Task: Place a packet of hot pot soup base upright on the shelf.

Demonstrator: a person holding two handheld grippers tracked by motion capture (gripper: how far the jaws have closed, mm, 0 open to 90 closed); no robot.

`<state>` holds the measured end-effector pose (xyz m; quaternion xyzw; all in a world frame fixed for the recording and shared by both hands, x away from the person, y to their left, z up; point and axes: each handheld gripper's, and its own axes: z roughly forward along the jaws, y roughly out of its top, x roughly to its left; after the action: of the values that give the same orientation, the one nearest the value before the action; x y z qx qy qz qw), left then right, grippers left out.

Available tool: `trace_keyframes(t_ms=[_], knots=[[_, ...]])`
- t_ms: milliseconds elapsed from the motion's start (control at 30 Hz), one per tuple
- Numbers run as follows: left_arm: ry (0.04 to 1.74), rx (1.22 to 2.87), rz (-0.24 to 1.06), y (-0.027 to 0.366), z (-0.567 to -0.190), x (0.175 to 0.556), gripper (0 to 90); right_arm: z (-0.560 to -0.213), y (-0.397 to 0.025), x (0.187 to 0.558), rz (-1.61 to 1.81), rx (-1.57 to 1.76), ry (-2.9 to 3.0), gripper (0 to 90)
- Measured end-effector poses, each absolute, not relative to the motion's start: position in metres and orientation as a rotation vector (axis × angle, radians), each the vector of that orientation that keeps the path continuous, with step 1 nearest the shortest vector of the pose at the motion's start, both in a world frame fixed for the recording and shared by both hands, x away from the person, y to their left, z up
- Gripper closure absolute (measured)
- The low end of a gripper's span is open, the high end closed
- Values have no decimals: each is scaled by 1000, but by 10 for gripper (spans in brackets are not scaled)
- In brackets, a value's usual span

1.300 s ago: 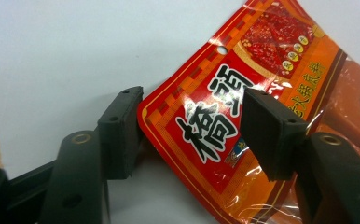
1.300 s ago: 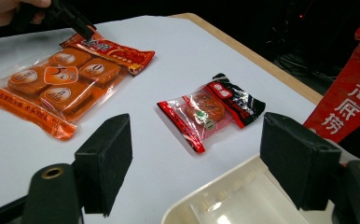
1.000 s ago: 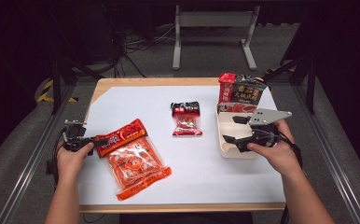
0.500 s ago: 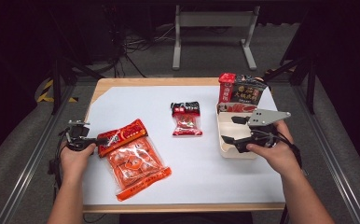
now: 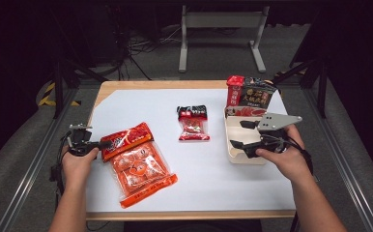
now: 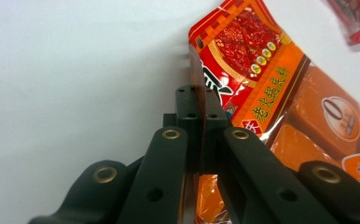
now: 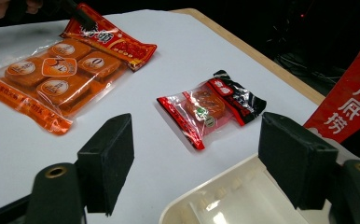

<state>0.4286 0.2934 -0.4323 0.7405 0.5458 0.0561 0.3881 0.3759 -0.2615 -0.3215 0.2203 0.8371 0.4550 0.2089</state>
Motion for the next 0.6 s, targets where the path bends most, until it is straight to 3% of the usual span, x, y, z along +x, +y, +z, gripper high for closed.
trace_keyframes(t_ms=[300, 600], knots=[[1341, 1842, 183, 289, -415, 422, 900, -317, -266, 374, 1304, 630, 2307, 343], [1277, 1764, 143, 295, -400, 415, 900, -315, -267, 372, 1313, 623, 2319, 398]])
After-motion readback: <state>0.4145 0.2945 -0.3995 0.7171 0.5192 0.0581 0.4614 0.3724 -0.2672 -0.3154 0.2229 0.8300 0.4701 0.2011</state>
